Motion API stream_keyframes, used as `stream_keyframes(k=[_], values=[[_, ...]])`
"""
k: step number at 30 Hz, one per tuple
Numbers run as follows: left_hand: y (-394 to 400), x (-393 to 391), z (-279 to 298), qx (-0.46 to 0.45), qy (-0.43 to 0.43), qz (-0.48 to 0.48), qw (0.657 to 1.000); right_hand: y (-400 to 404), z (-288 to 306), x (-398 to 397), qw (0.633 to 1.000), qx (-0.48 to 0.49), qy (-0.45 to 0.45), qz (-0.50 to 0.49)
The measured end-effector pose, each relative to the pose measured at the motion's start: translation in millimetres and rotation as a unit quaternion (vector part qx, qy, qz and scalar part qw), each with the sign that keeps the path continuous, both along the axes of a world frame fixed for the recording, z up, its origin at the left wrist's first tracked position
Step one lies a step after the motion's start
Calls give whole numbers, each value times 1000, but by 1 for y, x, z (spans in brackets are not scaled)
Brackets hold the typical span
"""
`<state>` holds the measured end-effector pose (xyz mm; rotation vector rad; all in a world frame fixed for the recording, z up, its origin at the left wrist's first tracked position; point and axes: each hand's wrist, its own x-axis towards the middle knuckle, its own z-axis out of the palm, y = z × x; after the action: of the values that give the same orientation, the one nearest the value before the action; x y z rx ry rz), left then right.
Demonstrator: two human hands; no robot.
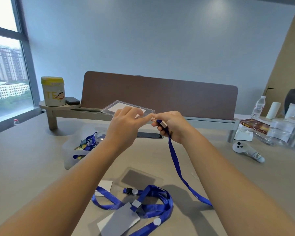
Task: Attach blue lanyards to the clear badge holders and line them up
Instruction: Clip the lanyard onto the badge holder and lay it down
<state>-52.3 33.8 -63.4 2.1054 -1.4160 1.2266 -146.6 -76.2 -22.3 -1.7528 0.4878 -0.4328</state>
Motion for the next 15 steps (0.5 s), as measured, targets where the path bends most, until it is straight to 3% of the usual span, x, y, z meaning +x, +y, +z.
stream_keyframes(k=[6,15], values=[[1,-5,-7,-20,40,-14,999,1,-6,4,1000,-24,-6,8],[3,-4,-12,-12,4,-9,1000,3,-15,4,1000,-12,-18,5]])
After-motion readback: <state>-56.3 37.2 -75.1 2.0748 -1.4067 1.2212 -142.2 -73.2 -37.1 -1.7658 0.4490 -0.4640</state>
